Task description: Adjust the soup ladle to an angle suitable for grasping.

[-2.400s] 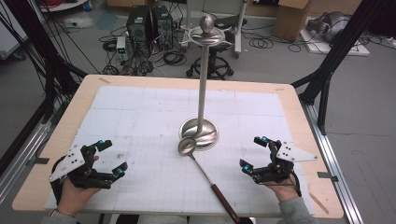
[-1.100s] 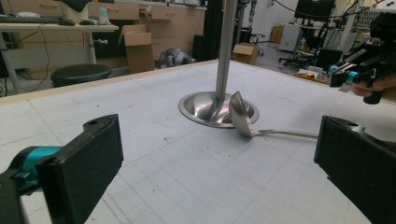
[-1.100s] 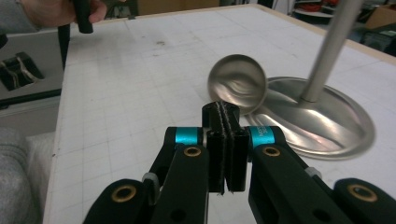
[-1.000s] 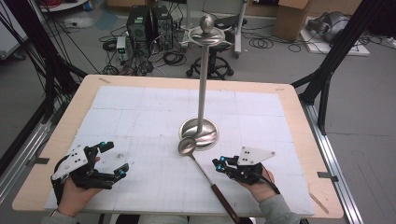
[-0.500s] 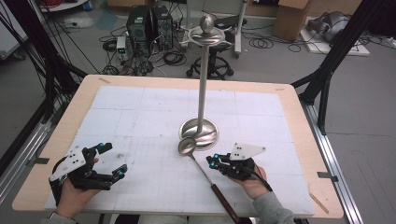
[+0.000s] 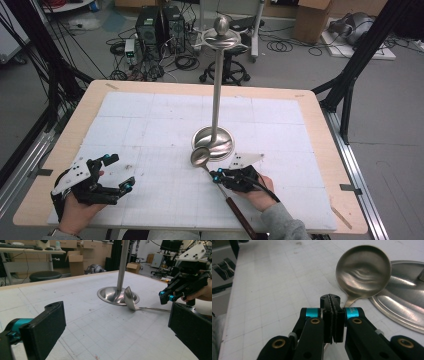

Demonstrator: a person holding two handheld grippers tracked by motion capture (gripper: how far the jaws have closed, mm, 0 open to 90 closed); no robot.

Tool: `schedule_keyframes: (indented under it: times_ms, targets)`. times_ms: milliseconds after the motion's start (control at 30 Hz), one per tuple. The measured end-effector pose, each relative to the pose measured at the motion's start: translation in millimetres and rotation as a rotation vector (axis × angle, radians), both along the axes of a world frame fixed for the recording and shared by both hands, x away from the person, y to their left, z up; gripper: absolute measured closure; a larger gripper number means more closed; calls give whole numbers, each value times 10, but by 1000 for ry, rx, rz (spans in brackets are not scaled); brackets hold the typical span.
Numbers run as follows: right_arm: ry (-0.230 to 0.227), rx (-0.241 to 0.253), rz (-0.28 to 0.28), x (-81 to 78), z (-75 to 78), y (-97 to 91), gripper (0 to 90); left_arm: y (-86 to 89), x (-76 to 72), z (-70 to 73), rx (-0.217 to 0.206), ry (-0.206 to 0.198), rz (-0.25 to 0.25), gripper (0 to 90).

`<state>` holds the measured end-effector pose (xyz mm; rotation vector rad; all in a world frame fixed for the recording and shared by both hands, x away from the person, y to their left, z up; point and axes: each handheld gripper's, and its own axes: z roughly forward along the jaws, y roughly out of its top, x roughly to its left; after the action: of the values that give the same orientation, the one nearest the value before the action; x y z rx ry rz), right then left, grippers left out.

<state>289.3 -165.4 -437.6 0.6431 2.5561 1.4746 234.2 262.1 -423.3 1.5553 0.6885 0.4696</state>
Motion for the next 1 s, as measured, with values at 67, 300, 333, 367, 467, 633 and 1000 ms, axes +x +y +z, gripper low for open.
schedule_keyframes:
  times_ms: [67,300,333,367,467,633,1000]
  targets:
    - [0,-18,-3,8,-7,41,899,4,0,0,3,-1,0,17]
    - [0,-83,7,31,-46,175,900,4,0,-6,11,0,1,17]
    - [3,-92,11,39,-55,199,900,2,0,-7,11,-1,2,17]
    - [3,-92,11,39,-55,199,900,2,-1,-7,13,-1,2,17]
    - [-2,-117,12,52,-68,233,900,0,0,-9,13,2,1,17]
    - [5,-161,23,59,-87,293,900,-2,-1,-11,13,2,-1,17]
    - [17,-201,12,71,-92,331,900,-11,7,-17,26,-1,-3,17]
